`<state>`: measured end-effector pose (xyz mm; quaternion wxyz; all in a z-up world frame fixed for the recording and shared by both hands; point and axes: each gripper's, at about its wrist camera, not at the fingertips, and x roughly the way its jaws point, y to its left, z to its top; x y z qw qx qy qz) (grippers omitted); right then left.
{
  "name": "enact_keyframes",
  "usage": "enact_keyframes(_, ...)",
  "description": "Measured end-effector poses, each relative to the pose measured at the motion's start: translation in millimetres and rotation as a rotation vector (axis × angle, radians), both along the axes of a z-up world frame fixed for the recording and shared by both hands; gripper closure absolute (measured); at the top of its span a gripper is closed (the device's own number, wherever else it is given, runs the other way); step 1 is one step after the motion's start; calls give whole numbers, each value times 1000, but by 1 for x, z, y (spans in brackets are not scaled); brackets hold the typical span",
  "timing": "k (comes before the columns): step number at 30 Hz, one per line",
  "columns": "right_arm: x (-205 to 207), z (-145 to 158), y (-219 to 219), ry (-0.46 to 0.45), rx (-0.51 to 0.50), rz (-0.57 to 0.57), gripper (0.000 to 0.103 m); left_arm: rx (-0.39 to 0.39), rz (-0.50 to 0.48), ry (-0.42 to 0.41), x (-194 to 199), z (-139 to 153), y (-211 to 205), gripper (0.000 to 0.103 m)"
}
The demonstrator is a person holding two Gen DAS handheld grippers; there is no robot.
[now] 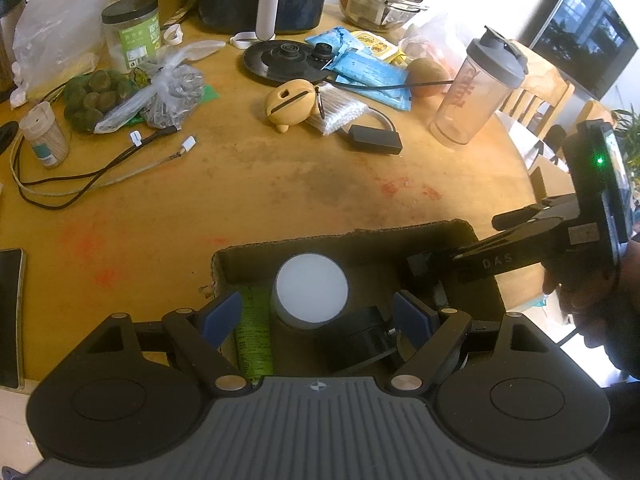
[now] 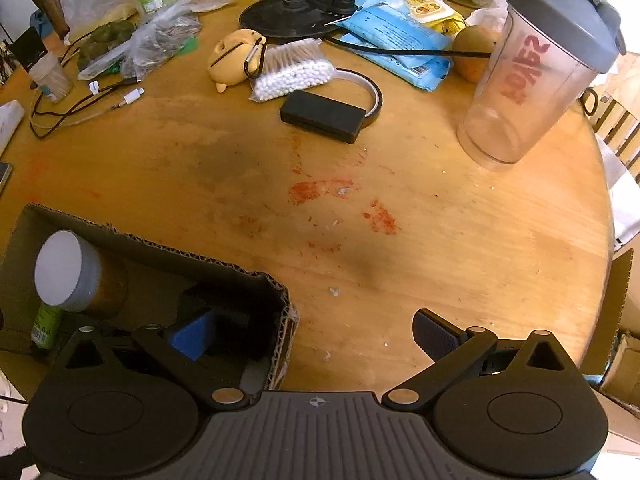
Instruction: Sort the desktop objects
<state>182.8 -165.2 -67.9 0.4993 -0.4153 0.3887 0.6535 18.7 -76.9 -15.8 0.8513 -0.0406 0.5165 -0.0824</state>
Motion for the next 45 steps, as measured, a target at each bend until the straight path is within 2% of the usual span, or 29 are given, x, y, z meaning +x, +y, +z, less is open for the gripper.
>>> enact_keyframes(5, 9, 15, -5, -34, 58, -37, 1, -4, 13, 1, -2, 0, 2, 20)
enact_keyframes(12, 3, 4, -6, -162, 37, 5, 1, -8, 10, 1, -2, 0, 3, 20)
enact_keyframes(26, -1, -6, 0, -106, -8, -50, 1, -7, 15, 7, -3, -1, 5, 20)
enact_keyframes(31, -2, -6, 0, -111, -9, -53, 0, -5, 19, 8, -3, 0, 7, 20)
enact_keyframes(35, 7, 2, -1, -99, 14, -67, 0, -4, 28, 6, -2, 0, 11, 20)
enact_keyframes(40, 27, 22, 5, 19, 95, -96, 0, -7, 47, -1, 1, 0, 14, 20)
enact_keyframes(45, 39, 33, 27, 48, 175, -85, 0, -13, 50, -12, 3, 2, 15, 20)
